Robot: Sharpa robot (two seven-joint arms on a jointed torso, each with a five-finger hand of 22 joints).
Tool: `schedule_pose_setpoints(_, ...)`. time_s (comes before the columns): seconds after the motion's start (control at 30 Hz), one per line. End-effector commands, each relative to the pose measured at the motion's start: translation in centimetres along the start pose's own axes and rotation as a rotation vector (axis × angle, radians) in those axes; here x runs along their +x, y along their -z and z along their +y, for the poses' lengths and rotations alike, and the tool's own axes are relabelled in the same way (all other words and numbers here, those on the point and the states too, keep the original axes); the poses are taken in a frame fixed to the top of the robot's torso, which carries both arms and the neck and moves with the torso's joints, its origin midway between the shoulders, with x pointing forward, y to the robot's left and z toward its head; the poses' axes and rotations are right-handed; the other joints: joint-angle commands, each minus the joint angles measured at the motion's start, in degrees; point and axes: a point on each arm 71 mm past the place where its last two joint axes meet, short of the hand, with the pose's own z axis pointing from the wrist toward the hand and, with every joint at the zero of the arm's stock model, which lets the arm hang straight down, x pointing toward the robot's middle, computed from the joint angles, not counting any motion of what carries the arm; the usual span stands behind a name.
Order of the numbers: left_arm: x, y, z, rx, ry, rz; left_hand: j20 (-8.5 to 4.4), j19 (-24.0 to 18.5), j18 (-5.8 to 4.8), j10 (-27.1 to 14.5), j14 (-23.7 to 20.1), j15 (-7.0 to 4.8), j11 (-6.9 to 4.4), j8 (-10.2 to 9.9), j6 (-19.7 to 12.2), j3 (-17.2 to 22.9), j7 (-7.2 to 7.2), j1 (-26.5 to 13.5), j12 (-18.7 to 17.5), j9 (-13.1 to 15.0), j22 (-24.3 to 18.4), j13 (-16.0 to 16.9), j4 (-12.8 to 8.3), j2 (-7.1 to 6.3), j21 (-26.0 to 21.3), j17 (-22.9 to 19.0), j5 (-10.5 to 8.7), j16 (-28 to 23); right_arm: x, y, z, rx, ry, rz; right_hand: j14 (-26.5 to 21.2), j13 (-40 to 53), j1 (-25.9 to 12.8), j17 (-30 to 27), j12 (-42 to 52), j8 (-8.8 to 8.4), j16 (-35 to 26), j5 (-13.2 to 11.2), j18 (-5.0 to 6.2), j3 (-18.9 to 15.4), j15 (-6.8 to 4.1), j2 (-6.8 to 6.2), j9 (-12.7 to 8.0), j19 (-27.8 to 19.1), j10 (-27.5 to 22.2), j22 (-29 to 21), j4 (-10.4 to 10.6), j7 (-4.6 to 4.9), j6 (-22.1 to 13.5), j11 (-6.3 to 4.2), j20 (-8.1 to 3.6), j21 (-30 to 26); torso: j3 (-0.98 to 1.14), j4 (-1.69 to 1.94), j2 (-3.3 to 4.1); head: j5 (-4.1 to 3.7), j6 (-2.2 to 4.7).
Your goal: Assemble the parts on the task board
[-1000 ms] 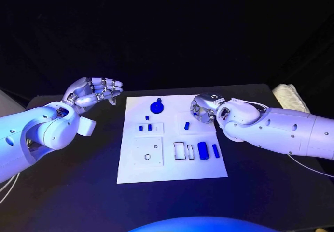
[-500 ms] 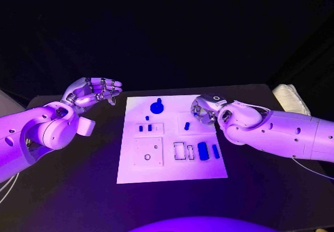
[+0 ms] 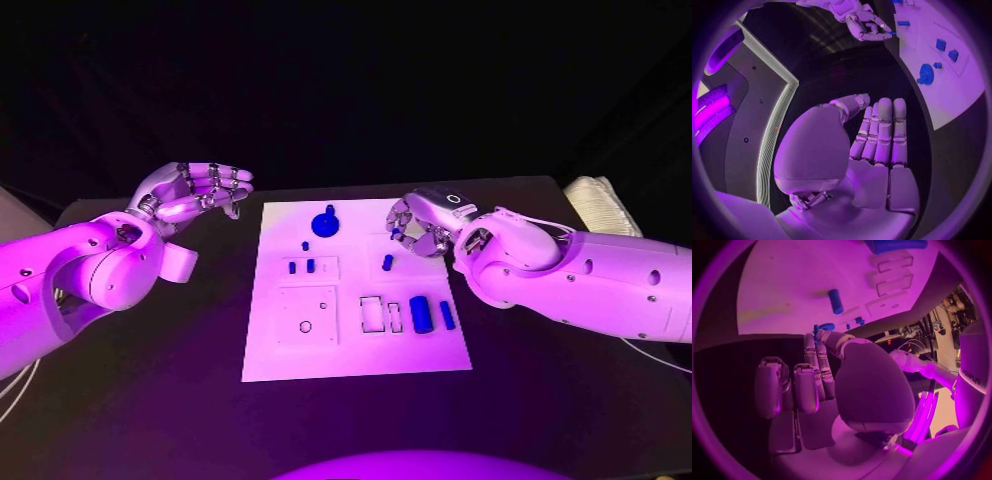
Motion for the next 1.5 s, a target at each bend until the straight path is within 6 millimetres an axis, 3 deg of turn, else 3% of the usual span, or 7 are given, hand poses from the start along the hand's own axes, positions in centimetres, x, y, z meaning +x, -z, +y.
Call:
schedule_pose_setpoints(0.03, 0.3, 0.0, -0.1, 0.006, 0.009, 0.011, -0.14, 0.0, 0.89, -0.4, -0.1, -0.12, 0.05, 0.3, 0.4, -0.3, 0.24, 0.0, 0.3, 0.0, -0.1, -0.1, 0.0, 0.43, -0.3, -0.1, 0.0, -0.2, 0.2, 0.3, 1.8, -0.058, -0.041, -0.011, 2.7, 0.0, -0.1, 0.1, 0.3, 0.31, 0.2, 0.2, -0.26, 1.3, -0.4, 0.25, 0.0, 1.8, 2.1, 7.9, -1.1, 0.15, 0.4, -1.69, -0.23, 0.2, 0.01, 0.0, 0.05, 0.54, 0.08)
schedule_pose_setpoints(0.17, 0.4, 0.0, -0.2, 0.006, 0.013, 0.013, -0.15, 0.0, 0.88, -0.4, -0.1, -0.12, 0.05, 0.3, 0.4, -0.3, 0.25, 0.0, 0.3, 0.0, -0.1, -0.1, 0.0, 0.4, -0.3, -0.1, 0.04, -0.3, 0.9, 0.7, 4.4, -0.122, -0.074, -0.004, 2.7, 0.0, -0.2, 0.1, 0.2, 0.33, 0.2, 0.2, -0.26, 1.3, -0.41, 0.24, 0.1, 1.8, 2.2, 7.9, -1.2, 0.15, 0.4, -1.7, -0.23, 0.2, -0.01, 0.08, -0.01, 1.08, 0.23)
schedule_pose_setpoints(0.33, 0.6, -0.1, -0.2, 0.006, 0.02, 0.015, -0.15, 0.0, 0.88, -0.4, -0.1, -0.12, 0.05, 0.3, 0.4, -0.3, 0.25, 0.0, 0.3, 0.0, -0.1, -0.1, 0.0, 0.4, -0.3, -0.1, 0.04, -0.3, 2.3, 0.8, 7.3, -0.192, -0.105, 0.016, 2.7, 0.0, -0.2, 0.1, 0.2, 0.33, 0.2, 0.2, -0.25, 1.4, -0.41, 0.25, 0.1, 1.8, 2.2, 7.9, -1.3, 0.17, 0.4, -1.7, -0.24, 0.2, -0.04, 0.06, 0.01, 2.55, 0.1)
schedule_pose_setpoints(0.6, 1.2, -0.1, -0.3, 0.006, 0.027, 0.027, -0.15, 0.0, 0.88, -0.5, -0.1, -0.12, 0.05, 0.4, 0.4, -0.4, 0.25, 0.0, 0.3, 0.0, -0.1, -0.1, 0.0, 0.4, -0.3, -0.1, 0.07, -0.3, 4.6, 0.6, 9.8, -0.239, -0.127, 0.06, 2.7, 0.0, -0.3, -0.1, 0.1, 0.33, 0.1, 0.3, -0.2, 1.6, -0.41, 0.26, 0.2, 1.7, 2.2, 7.7, -1.5, 0.22, 0.3, -1.67, -0.25, 0.0, -0.08, 0.11, 0.08, 3.83, -0.19)
schedule_pose_setpoints(0.7, 1.4, -0.1, -0.3, 0.005, 0.03, 0.031, -0.15, 0.0, 0.88, -0.5, -0.1, -0.12, 0.05, 0.4, 0.4, -0.4, 0.25, 0.0, 0.3, 0.0, -0.1, -0.1, 0.0, 0.4, -0.3, -0.1, 0.07, -0.3, 5.3, 0.3, 10.2, -0.242, -0.127, 0.076, 2.7, 0.0, -0.3, -0.1, 0.1, 0.33, 0.1, 0.3, -0.2, 1.6, -0.41, 0.26, 0.2, 1.7, 2.2, 7.7, -1.5, 0.22, 0.3, -1.67, -0.25, 0.0, -0.07, 0.08, 0.11, 4.42, -0.4)
schedule_pose_setpoints(1.23, 1.9, -0.1, -0.4, 0.001, 0.036, 0.041, -0.15, 0.0, 0.86, -0.5, -0.1, -0.1, 0.08, 0.5, 0.4, -0.5, 0.27, -0.1, 0.4, -0.1, -0.1, -0.2, 0.0, 0.37, -0.4, -0.2, 0.08, -0.4, 7.2, -0.2, 10.4, -0.221, -0.098, 0.105, 2.6, 0.0, -0.4, -0.2, -0.1, 0.33, 0.1, 0.5, -0.18, 1.8, -0.39, 0.27, 0.2, 1.7, 2.2, 7.7, -1.7, 0.27, 0.3, -1.63, -0.25, -0.2, 0.0, 0.19, 0.09, 4.99, -1.32)
schedule_pose_setpoints(1.5, 1.8, -0.1, -0.3, -0.002, 0.034, 0.038, -0.15, 0.0, 0.86, -0.5, -0.1, -0.1, 0.08, 0.5, 0.4, -0.5, 0.27, -0.1, 0.4, -0.1, -0.1, -0.2, 0.0, 0.37, -0.4, -0.2, 0.08, -0.4, 7.7, 0.0, 10.8, -0.229, -0.104, 0.116, 2.6, 0.0, -0.6, -0.3, -0.1, 0.34, 0.0, 0.6, -0.16, 1.9, -0.37, 0.28, 0.3, 1.6, 2.3, 7.7, -1.8, 0.31, 0.2, -1.61, -0.24, -0.2, 0.02, 0.04, 0.1, 5.43, -1.64)
